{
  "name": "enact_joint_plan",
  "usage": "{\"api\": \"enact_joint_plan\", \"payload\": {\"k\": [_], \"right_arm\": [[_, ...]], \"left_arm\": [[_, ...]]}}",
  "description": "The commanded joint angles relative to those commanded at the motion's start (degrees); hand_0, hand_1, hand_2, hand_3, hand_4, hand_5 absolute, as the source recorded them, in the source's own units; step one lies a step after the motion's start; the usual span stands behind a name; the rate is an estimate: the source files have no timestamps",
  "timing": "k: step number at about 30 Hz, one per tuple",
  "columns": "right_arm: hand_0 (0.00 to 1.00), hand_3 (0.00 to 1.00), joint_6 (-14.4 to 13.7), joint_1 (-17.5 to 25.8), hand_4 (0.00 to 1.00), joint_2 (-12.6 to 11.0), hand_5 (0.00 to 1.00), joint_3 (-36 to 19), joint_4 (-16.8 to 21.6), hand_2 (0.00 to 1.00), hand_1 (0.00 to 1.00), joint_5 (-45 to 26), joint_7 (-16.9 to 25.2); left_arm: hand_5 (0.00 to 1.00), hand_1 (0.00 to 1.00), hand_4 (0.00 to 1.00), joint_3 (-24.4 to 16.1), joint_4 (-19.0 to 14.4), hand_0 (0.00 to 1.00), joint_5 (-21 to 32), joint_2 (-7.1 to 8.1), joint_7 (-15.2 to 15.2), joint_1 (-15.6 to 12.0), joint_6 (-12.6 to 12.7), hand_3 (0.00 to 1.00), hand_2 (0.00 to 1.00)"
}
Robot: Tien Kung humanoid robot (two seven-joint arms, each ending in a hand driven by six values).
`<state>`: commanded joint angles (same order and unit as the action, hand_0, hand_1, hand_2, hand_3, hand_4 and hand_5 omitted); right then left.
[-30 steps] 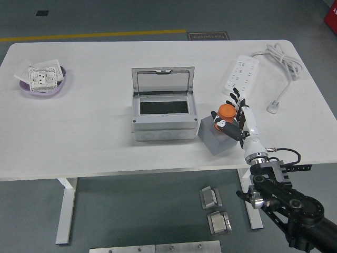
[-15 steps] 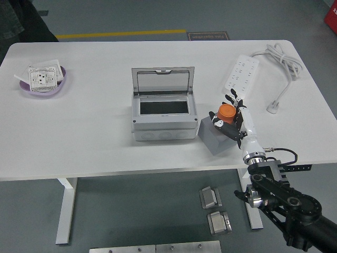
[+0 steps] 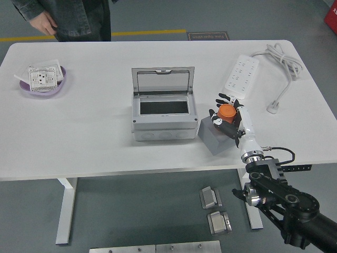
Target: Pick up the cylinder from the cube,place it in the box,flap close box
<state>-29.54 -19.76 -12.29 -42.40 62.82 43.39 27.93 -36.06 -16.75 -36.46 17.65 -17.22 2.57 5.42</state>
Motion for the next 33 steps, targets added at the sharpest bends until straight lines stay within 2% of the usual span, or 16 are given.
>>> {"api": "enact_joint_plan", "payload": {"k": [4, 5, 10, 11, 16, 17, 22, 23, 28, 29, 33], "right_arm": [[0.744, 0.721, -0.16, -0.5, 0.512, 0.13, 0.032, 0.49, -0.1, 0.709, 0.752, -0.4, 0.03], [0.738, 0.695, -0.21, -0.58, 0.416, 0.16, 0.02, 0.58, -0.09, 0.671, 0.735, -0.51, 0.06], [0.738, 0.695, -0.52, -0.82, 0.416, 0.28, 0.02, 0.91, -0.02, 0.671, 0.735, -0.86, 0.15], [0.752, 0.684, -0.63, -0.84, 0.287, 0.29, 0.006, 0.98, 0.02, 0.656, 0.721, -0.95, 0.17], [0.752, 0.684, -1.19, -0.81, 0.287, 0.33, 0.006, 1.19, 0.24, 0.656, 0.721, -1.17, 0.05], [0.769, 0.675, -1.33, -0.78, 0.078, 0.34, 0.002, 1.23, 0.29, 0.632, 0.704, -1.17, -0.05], [0.769, 0.675, -1.77, -0.67, 0.078, 0.36, 0.002, 1.35, 0.41, 0.632, 0.704, -0.95, -0.45], [0.739, 0.625, -1.9, -0.64, 0.014, 0.38, 0.002, 1.37, 0.43, 0.566, 0.632, -0.86, -0.56], [0.739, 0.625, -2.12, -0.6, 0.014, 0.41, 0.002, 1.5, 0.5, 0.566, 0.632, -0.39, -1.11], [0.604, 0.597, -2.13, -0.6, 0.025, 0.41, 0.002, 1.53, 0.51, 0.533, 0.567, -0.3, -1.2], [0.604, 0.597, -2.24, -0.61, 0.025, 0.4, 0.002, 1.55, 0.6, 0.533, 0.567, -0.12, -1.36]], "left_arm": [[0.309, 0.712, 0.754, -0.08, -0.1, 0.712, -0.14, -0.02, 0.01, 0.04, -0.01, 0.796, 0.608], [0.308, 0.712, 0.753, -0.09, -0.12, 0.712, -0.16, -0.03, 0.02, 0.04, -0.01, 0.795, 0.606], [0.308, 0.712, 0.753, -0.1, -0.16, 0.712, -0.19, -0.02, 0.03, 0.02, -0.01, 0.795, 0.606], [0.307, 0.712, 0.754, -0.11, -0.17, 0.712, -0.2, -0.02, 0.04, 0.03, -0.01, 0.795, 0.606], [0.307, 0.712, 0.754, -0.15, -0.22, 0.712, -0.24, -0.02, 0.11, 0.06, 0.0, 0.795, 0.606], [0.306, 0.711, 0.754, -0.17, -0.24, 0.711, -0.26, -0.02, 0.13, 0.07, 0.0, 0.795, 0.606], [0.306, 0.711, 0.754, -0.27, -0.29, 0.711, -0.35, -0.01, 0.22, 0.04, 0.03, 0.795, 0.606], [0.305, 0.711, 0.754, -0.27, -0.29, 0.711, -0.34, 0.0, 0.23, 0.02, 0.03, 0.795, 0.604], [0.305, 0.711, 0.754, -0.25, -0.29, 0.711, -0.28, 0.0, 0.31, -0.06, 0.07, 0.795, 0.604], [0.304, 0.711, 0.754, -0.25, -0.29, 0.71, -0.27, -0.01, 0.33, -0.07, 0.07, 0.794, 0.604], [0.304, 0.711, 0.754, -0.22, -0.3, 0.71, -0.21, -0.02, 0.38, -0.08, 0.09, 0.794, 0.604]]}}
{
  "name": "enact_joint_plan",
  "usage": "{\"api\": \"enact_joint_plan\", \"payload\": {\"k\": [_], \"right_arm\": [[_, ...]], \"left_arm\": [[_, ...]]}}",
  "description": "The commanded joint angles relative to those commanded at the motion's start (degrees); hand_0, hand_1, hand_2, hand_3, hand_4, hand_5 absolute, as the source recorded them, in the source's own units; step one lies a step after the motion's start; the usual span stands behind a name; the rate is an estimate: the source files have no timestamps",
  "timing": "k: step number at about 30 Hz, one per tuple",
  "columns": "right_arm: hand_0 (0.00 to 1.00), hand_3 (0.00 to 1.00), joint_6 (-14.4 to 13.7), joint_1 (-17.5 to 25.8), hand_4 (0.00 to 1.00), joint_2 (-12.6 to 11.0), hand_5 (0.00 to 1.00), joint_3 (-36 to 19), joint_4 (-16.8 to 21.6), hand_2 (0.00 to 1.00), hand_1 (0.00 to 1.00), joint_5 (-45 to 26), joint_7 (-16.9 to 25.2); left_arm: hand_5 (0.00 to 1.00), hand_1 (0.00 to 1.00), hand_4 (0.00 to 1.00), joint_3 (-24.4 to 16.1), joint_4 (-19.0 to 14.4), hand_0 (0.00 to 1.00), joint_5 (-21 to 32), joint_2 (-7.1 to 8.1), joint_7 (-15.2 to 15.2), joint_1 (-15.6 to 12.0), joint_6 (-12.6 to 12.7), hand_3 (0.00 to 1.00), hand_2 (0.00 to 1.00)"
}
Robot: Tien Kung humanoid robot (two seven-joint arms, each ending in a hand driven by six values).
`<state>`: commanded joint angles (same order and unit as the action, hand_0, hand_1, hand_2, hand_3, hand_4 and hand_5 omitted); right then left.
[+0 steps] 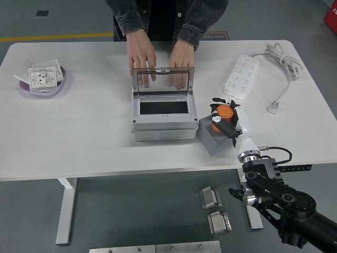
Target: Pick up the cylinder from the cube,place it in the box,flap close box
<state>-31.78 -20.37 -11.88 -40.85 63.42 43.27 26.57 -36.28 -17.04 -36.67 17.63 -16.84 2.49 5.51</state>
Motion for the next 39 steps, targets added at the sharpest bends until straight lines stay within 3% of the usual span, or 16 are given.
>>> {"api": "enact_joint_plan", "payload": {"k": [1, 2, 7, 8, 26, 33, 38, 39], "right_arm": [[0.604, 0.597, -0.04, -0.02, 0.025, -0.01, 0.002, -0.03, 0.03, 0.533, 0.567, 0.05, -0.02], [0.476, 0.499, -0.07, -0.05, 0.002, -0.02, 0.002, -0.07, 0.07, 0.396, 0.321, 0.09, -0.07], [0.476, 0.499, 0.05, -0.15, 0.002, -0.29, 0.002, -0.31, 0.75, 0.396, 0.321, 0.23, -0.44], [0.476, 0.369, 0.04, -0.19, 0.02, -0.35, 0.002, -0.39, 0.91, 0.323, 0.272, 0.36, -0.51], [0.489, 0.361, -1.27, -1.91, 0.031, -0.76, 0.002, -1.5, 1.77, 0.323, 0.284, 4.15, -1.41], [0.489, 0.357, -4.33, -6.15, 0.033, -1.6, 0.002, 0.53, 4.21, 0.324, 0.295, 13.2, -7.62], [0.489, 0.357, -4.43, -10.86, 0.033, -1.14, 0.002, 3.44, 4.91, 0.324, 0.295, 22.32, -14.02], [0.42, 0.355, -4.2, -11.82, 0.007, -0.96, 0.002, 4.1, 4.87, 0.324, 0.259, 24.14, -15.23]], "left_arm": [[0.304, 0.711, 0.754, 0.01, 0.0, 0.71, 0.02, 0.0, 0.03, 0.0, 0.01, 0.794, 0.604], [0.304, 0.711, 0.755, 0.0, -0.01, 0.71, 0.03, -0.01, 0.07, 0.0, 0.02, 0.794, 0.603], [0.304, 0.711, 0.755, -0.03, -0.04, 0.71, 0.08, -0.03, 0.19, -0.01, 0.04, 0.794, 0.603], [0.302, 0.71, 0.754, -0.03, -0.04, 0.71, 0.08, -0.03, 0.21, -0.01, 0.04, 0.793, 0.603], [0.298, 0.71, 0.755, 0.09, -0.12, 0.71, 0.19, 0.01, 0.6, -0.01, 0.15, 0.792, 0.6], [0.298, 0.708, 0.756, 0.36, -0.07, 0.71, 0.4, 0.07, 0.62, 0.03, 0.13, 0.79, 0.599], [0.298, 0.708, 0.756, 1.29, 0.35, 0.71, 1.4, 0.26, 0.58, 0.02, 0.08, 0.79, 0.599], [0.298, 0.708, 0.756, 1.44, 0.42, 0.71, 1.56, 0.31, 0.58, 0.02, 0.08, 0.79, 0.598]]}}
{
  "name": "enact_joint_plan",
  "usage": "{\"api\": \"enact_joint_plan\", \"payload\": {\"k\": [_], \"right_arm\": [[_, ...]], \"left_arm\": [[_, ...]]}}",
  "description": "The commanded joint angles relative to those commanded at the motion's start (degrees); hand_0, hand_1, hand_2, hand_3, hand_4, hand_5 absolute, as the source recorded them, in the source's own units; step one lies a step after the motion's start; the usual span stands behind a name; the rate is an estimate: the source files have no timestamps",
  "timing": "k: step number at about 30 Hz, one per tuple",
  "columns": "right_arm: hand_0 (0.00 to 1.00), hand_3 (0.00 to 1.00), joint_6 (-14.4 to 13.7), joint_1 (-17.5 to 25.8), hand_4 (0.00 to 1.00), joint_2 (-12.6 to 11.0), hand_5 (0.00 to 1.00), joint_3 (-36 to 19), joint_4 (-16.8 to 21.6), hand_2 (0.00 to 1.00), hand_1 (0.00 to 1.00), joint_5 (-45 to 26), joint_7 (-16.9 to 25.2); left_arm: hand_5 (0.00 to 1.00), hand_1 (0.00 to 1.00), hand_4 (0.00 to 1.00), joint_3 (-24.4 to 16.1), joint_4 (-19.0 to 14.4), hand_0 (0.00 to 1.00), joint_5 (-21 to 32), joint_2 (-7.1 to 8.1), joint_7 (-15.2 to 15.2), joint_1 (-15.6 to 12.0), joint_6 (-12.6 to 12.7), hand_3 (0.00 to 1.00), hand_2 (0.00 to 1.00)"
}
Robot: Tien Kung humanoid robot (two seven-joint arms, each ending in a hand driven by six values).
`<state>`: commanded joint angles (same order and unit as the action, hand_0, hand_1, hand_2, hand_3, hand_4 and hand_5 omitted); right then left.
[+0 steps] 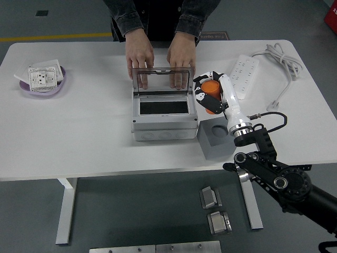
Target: Pick up the cylinder from the cube,place it in the box,flap close box
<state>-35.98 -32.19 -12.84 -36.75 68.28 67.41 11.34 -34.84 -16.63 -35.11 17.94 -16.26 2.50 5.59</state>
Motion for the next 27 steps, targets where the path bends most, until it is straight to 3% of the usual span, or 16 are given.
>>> {"api": "enact_joint_plan", "payload": {"k": [5, 6, 10, 11, 20, 27], "right_arm": [[0.42, 0.355, 1.94, -5.59, 0.007, 1.77, 0.002, 4.81, -1.62, 0.324, 0.259, 9.55, -6.6], [0.185, 0.345, 2.43, -6.94, 0.002, 2.26, 0.002, 6.04, -2.45, 0.313, 0.18, 11.45, -8.04], [0.185, 0.345, 3.76, -11.13, 0.002, 3.76, 0.002, 10.1, -5.87, 0.313, 0.18, 16.67, -11.37], [0.002, 0.287, 4.14, -12.34, 0.002, 4.21, 0.002, 11.36, -7.07, 0.268, 0.108, 17.72, -11.78], [0.002, 0.261, 5.6, -19.0, 0.004, 6.78, 0.009, 20.46, -16.51, 0.258, 0.1, 13.97, -9.98], [0.002, 0.263, 7.47, -21.5, 0.015, 7.95, 0.002, 25.51, -21.24, 0.259, 0.103, 10.28, -9.07]], "left_arm": [[0.298, 0.708, 0.756, 0.26, 0.1, 0.71, 0.24, 0.36, -0.01, 0.05, -0.03, 0.79, 0.598], [0.298, 0.708, 0.756, 0.29, 0.09, 0.71, 0.25, 0.4, -0.02, 0.07, -0.05, 0.789, 0.597], [0.298, 0.708, 0.756, 0.44, 0.05, 0.71, 0.33, 0.42, -0.06, 0.15, -0.09, 0.789, 0.597], [0.298, 0.707, 0.756, 0.52, 0.05, 0.71, 0.38, 0.42, -0.08, 0.17, -0.11, 0.788, 0.597], [0.299, 0.707, 0.755, 1.16, 0.06, 0.71, 0.75, 0.56, -0.14, 0.39, -0.13, 0.787, 0.597], [0.3, 0.707, 0.754, 1.53, 0.07, 0.71, 0.94, 0.63, -0.16, 0.5, -0.14, 0.785, 0.597]]}}
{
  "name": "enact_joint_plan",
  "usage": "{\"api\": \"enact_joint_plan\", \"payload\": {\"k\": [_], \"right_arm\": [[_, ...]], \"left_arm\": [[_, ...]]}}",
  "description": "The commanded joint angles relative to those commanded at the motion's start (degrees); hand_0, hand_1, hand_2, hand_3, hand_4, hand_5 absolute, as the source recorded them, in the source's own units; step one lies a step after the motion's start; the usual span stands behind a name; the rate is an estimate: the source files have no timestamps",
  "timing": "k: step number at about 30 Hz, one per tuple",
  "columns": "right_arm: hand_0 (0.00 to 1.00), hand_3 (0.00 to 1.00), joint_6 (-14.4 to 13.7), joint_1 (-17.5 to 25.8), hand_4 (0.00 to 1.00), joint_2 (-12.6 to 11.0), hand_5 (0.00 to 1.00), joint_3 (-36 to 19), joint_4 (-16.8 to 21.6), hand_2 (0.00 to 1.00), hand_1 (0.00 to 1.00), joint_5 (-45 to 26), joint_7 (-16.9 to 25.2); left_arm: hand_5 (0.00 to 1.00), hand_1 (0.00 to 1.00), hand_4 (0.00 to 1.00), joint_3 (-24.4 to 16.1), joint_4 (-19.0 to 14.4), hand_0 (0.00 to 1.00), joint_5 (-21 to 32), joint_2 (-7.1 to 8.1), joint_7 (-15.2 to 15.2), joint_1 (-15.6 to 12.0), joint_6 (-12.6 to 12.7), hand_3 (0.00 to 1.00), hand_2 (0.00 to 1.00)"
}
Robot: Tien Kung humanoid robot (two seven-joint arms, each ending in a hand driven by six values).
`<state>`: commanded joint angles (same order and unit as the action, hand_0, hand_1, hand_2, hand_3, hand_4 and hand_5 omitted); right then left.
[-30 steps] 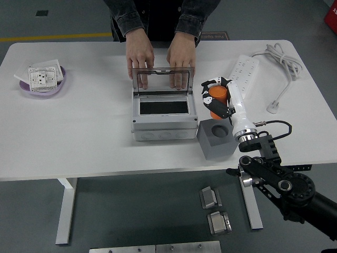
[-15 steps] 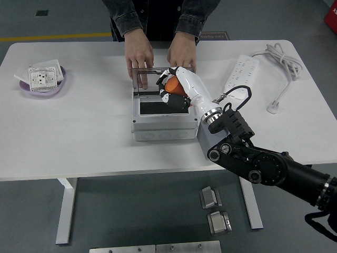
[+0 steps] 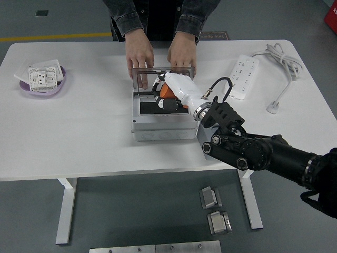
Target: Pick up the cylinder from the cube,place it in the box,flap close box
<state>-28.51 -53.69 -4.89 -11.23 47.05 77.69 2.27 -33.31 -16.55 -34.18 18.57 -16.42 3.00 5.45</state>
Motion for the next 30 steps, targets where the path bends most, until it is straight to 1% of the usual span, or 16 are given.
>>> {"api": "enact_joint_plan", "payload": {"k": [8, 9, 13, 14, 19, 20, 25, 26, 30], "right_arm": [[0.002, 0.268, 2.8, -1.23, 0.03, 0.82, 0.005, 2.17, -2.64, 0.266, 0.106, -1.7, 0.63], [0.031, 0.321, 3.02, -1.36, 0.099, 0.92, 0.002, 2.35, -2.85, 0.315, 0.144, -1.74, 0.71], [0.031, 0.321, 3.91, -1.82, 0.099, 1.22, 0.002, 2.99, -3.3, 0.315, 0.144, -1.42, 0.82], [0.163, 0.52, 4.2, -1.95, 0.267, 1.32, 0.002, 3.19, -3.37, 0.503, 0.286, -1.19, 0.84], [0.163, 0.52, 5.25, -2.54, 0.267, 1.78, 0.002, 4.4, -3.8, 0.503, 0.286, -0.24, 0.83], [0.225, 0.618, 5.45, -2.63, 0.272, 1.81, 0.037, 4.56, -3.86, 0.561, 0.366, 0.0, 0.79], [0.225, 0.618, 6.44, -2.92, 0.272, 1.73, 0.037, 4.84, -4.0, 0.561, 0.366, 1.31, 0.55], [0.354, 0.725, 6.59, -2.97, 0.486, 1.71, 0.104, 4.84, -4.03, 0.626, 0.502, 1.56, 0.49], [0.354, 0.725, 6.87, -3.04, 0.486, 1.65, 0.104, 4.93, -4.13, 0.626, 0.502, 1.99, 0.37]], "left_arm": [[0.3, 0.708, 0.753, 0.1, -0.03, 0.71, 0.0, 0.0, 0.0, 0.13, 0.0, 0.785, 0.598], [0.301, 0.708, 0.753, 0.11, -0.04, 0.709, 0.01, 0.0, 0.01, 0.14, 0.0, 0.785, 0.597], [0.301, 0.708, 0.753, 0.19, -0.04, 0.709, 0.05, 0.03, 0.01, 0.2, 0.0, 0.785, 0.597], [0.301, 0.707, 0.752, 0.18, -0.05, 0.709, 0.05, 0.04, 0.02, 0.23, 0.0, 0.786, 0.597], [0.301, 0.707, 0.752, 0.07, -0.16, 0.709, -0.13, 0.01, 0.03, 0.31, -0.01, 0.786, 0.597], [0.302, 0.707, 0.752, 0.04, -0.18, 0.709, -0.17, 0.0, 0.03, 0.32, -0.01, 0.788, 0.597], [0.302, 0.707, 0.752, 0.0, -0.17, 0.709, -0.21, 0.0, 0.02, 0.31, 0.0, 0.788, 0.597], [0.302, 0.707, 0.753, 0.01, -0.17, 0.709, -0.22, 0.0, 0.02, 0.32, 0.0, 0.789, 0.598], [0.302, 0.707, 0.753, -0.05, -0.19, 0.709, -0.32, -0.01, 0.01, 0.36, -0.01, 0.789, 0.598]]}}
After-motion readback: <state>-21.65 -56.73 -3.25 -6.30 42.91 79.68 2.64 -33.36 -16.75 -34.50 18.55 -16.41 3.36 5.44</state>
